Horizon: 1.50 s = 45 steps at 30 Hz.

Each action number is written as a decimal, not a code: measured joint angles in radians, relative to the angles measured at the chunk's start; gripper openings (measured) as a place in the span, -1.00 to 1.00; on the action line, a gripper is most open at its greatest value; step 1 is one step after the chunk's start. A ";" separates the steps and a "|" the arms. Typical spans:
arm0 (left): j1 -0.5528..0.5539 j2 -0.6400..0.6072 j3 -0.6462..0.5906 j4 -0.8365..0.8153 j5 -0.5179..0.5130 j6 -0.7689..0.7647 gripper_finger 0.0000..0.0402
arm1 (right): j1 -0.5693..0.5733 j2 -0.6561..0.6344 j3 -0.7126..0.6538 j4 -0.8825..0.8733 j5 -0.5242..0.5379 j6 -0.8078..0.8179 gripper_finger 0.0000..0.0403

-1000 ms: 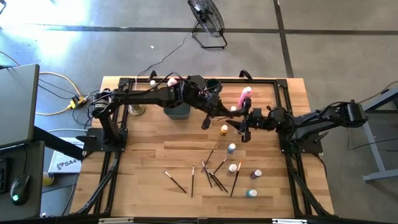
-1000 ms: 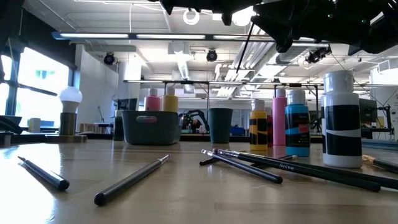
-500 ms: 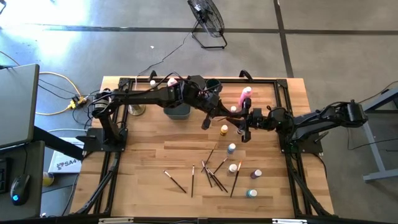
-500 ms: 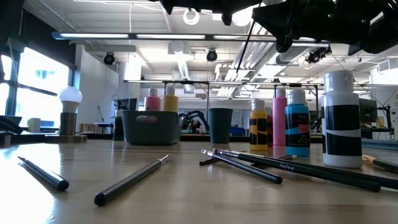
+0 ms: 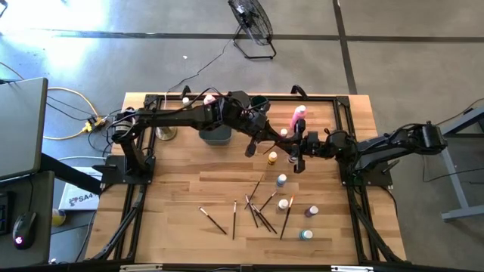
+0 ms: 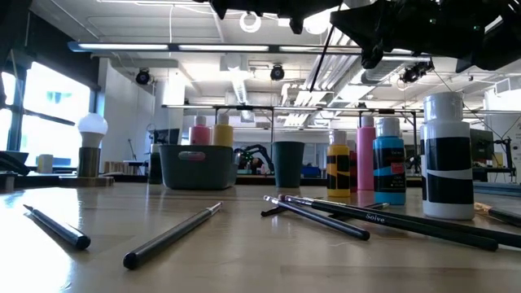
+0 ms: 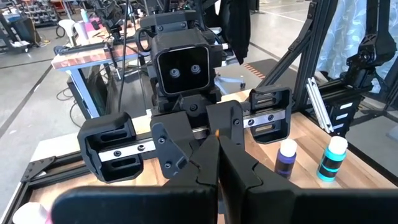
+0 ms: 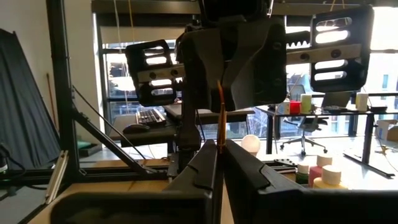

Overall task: Pick & Place Paint Supplies
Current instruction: Put the gold paint brush into the green cup

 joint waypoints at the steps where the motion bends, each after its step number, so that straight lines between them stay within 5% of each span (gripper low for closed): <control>1: 0.000 0.000 0.000 0.000 0.000 0.000 -1.00 | 0.000 0.000 0.000 0.000 0.000 0.000 -0.93; 12: 0.000 0.000 0.000 0.000 -0.008 0.000 -0.97 | 0.000 0.000 0.000 0.000 0.003 0.000 -0.93; 26: 0.000 0.000 0.000 -0.005 -0.048 -0.005 -0.41 | 0.000 -0.001 0.000 0.000 0.003 0.000 -0.93; 45: 0.001 -0.012 0.000 -0.020 -0.080 -0.075 -0.38 | 0.000 0.000 0.000 -0.012 0.003 0.001 -0.93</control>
